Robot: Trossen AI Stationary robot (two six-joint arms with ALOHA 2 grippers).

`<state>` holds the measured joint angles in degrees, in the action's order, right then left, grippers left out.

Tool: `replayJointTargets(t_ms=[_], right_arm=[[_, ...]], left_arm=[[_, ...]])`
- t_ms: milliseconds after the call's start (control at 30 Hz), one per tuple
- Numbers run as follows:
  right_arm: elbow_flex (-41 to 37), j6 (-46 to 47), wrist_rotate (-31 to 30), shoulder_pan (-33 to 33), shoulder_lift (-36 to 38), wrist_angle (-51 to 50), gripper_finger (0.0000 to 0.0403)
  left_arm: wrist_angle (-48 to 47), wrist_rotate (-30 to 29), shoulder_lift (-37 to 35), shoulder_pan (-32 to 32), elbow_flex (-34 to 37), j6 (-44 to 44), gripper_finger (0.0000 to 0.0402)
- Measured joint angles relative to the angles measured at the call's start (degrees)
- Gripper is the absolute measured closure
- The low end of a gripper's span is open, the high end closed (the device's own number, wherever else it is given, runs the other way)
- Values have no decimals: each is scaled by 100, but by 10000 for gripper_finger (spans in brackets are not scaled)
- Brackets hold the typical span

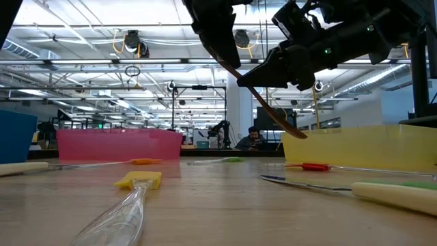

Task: Pick & Place Kitchen Items
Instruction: Put the brown serving spoon into the red bin

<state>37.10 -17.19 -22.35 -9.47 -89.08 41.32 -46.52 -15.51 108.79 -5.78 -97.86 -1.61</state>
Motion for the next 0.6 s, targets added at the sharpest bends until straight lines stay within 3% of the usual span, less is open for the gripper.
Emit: replayJointTargets(t_ms=[267,600], right_arm=[[0,0,0,0,0,2,357],[0,0,-2,-1,0,48,356]], left_arm=[[-26,0,0,-2,0,28,261],[-135,-21,-4,-2,90,82,254]])
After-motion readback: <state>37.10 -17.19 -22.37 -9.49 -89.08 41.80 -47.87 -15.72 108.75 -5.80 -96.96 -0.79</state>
